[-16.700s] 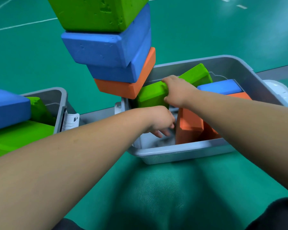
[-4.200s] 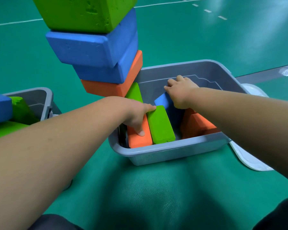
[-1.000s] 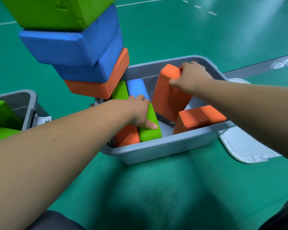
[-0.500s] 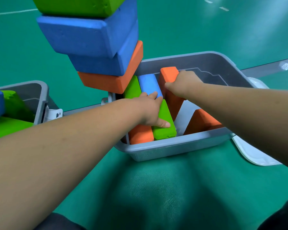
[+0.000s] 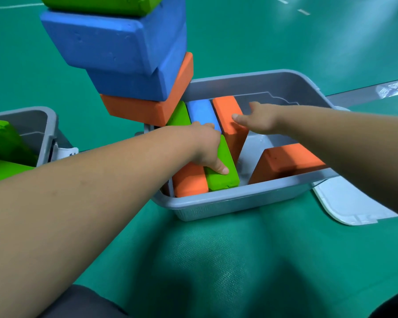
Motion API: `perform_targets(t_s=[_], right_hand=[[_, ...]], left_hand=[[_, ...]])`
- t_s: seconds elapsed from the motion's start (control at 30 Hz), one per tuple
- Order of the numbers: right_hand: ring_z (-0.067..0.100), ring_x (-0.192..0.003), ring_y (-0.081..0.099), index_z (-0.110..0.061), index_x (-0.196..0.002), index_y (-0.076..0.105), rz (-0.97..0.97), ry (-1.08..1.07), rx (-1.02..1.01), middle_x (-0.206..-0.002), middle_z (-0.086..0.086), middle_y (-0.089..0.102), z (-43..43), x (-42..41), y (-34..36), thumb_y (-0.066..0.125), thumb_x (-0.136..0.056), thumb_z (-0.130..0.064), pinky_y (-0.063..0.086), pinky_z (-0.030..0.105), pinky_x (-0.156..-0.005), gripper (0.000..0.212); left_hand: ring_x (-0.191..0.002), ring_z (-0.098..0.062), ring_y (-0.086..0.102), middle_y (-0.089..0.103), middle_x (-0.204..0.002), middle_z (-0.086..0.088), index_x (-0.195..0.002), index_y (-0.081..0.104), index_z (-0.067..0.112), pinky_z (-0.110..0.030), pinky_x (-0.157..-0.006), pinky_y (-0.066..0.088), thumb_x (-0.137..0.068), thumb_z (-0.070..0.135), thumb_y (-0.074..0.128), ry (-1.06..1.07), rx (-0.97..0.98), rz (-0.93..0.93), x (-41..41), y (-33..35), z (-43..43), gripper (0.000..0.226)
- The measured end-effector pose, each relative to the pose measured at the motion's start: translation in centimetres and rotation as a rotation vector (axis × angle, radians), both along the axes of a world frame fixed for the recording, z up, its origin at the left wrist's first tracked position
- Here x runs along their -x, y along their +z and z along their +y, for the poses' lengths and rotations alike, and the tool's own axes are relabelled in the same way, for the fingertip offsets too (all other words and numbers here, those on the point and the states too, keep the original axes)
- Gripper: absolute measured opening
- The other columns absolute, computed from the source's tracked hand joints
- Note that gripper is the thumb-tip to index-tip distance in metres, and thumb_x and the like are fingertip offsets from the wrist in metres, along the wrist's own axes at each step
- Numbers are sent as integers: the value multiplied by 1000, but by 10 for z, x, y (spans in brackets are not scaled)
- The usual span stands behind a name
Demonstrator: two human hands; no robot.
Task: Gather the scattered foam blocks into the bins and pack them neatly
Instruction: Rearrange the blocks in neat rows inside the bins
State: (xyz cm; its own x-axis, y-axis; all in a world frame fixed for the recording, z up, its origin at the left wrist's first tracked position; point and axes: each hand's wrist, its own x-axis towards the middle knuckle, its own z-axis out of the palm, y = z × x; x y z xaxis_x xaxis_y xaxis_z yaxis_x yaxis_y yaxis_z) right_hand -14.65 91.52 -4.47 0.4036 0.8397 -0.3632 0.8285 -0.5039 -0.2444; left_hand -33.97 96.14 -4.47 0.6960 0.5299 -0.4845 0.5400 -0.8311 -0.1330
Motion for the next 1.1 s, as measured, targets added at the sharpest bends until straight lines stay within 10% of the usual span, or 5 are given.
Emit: perform_targets(t_s=[0.2, 0.3, 0.57, 1.1], right_hand=[[27, -135, 52, -22, -136, 64, -131, 159, 192, -147, 2, 57, -40, -39, 13, 46, -95, -71, 38, 44, -116, 67], [24, -124, 56, -33, -139, 61, -29, 161, 270, -141, -5, 59, -63, -51, 21, 63, -93, -54, 42, 43, -111, 51], [27, -138, 48, -36, -159, 32, -28, 251, 456, -156, -1, 46, -90, -59, 20, 80, -78, -61, 37, 44, -116, 99], [29, -132, 53, -32, -155, 39, -172, 444, 217, -150, 1, 53, -85, -33, 13, 68, -81, -73, 43, 44, -110, 89]], left_hand=[[-120, -38, 55, 51, -137, -13, -137, 51, 13, -44, -95, 50, -65, 79, 79, 18, -49, 27, -18, 14, -10, 102], [-129, -38, 50, 45, -146, -10, -144, 45, 15, -49, -105, 48, -62, 71, 87, -31, -65, 10, -28, 14, -13, 108], [-156, -26, 24, 4, -174, 2, -163, 25, 16, -42, -122, 31, -81, 59, 81, -93, -34, 82, -39, 17, -18, 109], [-153, -31, 29, -8, -174, 7, -163, 28, 22, -45, -119, 35, -85, 59, 77, -47, -21, 129, -34, 12, -23, 99]])
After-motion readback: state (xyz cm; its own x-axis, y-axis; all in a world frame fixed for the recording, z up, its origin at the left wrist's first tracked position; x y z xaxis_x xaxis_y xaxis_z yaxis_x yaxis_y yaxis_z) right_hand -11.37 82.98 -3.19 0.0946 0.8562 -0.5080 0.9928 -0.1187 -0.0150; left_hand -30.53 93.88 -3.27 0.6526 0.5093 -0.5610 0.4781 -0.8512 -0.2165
